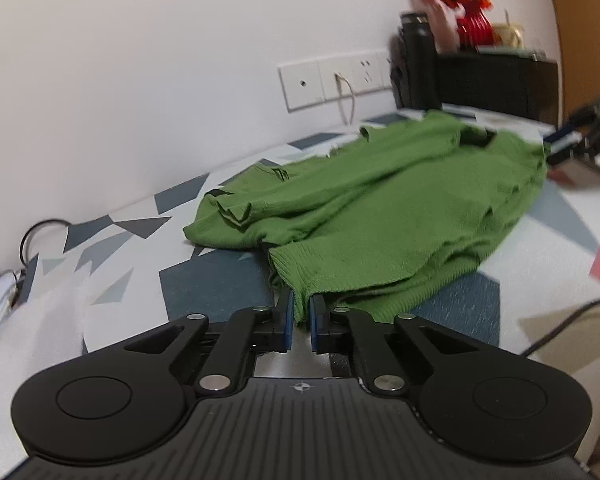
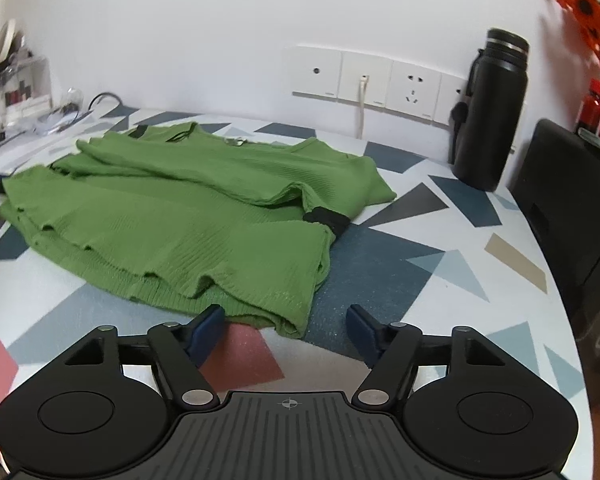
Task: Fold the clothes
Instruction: 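Move both grippers to the sweater edge and grasp it, then lift the sweater edge with both grippers and fold it over the body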
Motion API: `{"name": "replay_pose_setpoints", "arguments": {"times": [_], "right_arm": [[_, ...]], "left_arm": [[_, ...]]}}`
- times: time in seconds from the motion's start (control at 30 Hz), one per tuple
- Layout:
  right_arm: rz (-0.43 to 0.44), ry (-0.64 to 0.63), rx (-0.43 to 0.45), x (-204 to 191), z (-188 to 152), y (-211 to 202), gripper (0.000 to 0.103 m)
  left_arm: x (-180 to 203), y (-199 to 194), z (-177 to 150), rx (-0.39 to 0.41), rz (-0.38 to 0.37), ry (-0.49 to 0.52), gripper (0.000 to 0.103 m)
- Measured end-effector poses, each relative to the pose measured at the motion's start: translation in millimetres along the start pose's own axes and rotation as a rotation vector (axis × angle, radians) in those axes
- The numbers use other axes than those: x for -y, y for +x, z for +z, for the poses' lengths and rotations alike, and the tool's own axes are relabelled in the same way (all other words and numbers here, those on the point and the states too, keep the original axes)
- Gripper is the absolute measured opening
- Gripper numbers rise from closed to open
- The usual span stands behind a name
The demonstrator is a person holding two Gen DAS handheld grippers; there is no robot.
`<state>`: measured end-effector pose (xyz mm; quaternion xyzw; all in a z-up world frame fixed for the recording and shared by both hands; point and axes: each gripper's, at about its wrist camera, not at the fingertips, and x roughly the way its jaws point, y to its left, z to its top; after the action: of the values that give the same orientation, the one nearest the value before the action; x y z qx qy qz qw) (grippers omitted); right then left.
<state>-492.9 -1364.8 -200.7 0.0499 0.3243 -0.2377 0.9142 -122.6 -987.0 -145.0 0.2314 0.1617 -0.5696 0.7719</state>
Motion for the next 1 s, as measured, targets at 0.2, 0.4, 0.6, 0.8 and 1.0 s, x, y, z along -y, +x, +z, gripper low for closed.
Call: {"name": "replay_pose_setpoints", "arguments": {"times": [0.2, 0.4, 0.6, 0.8, 1.0], "right_arm": [[-0.023, -0.063, -0.001, -8.9, -2.5, 7.5, 0.062], [0.048, 0.036, 0.085, -0.9, 9.0, -0.6, 0.031], [0.12, 0.164, 0.141, 16.2, 14.0, -5.1, 0.03], [0.089, 0.132, 0.12, 11.9, 11.7, 3.1, 0.031], [0.024, 0.059, 0.098, 1.7, 8.2, 14.5, 0.031]], "left_arm": [[-6.7, -10.3, 8.5, 0.064, -0.003, -0.088, 0.007], [-19.0, -19.0, 17.6, 0.131, 0.004, -0.183, 0.006], [-21.8, -24.0, 15.2, 0.164, 0.007, -0.222, 0.006], [-26.7, -25.3, 12.4, 0.185, 0.005, -0.263, 0.006], [-24.7, -12.4, 5.9, 0.147, -0.002, -0.255, 0.006]]}}
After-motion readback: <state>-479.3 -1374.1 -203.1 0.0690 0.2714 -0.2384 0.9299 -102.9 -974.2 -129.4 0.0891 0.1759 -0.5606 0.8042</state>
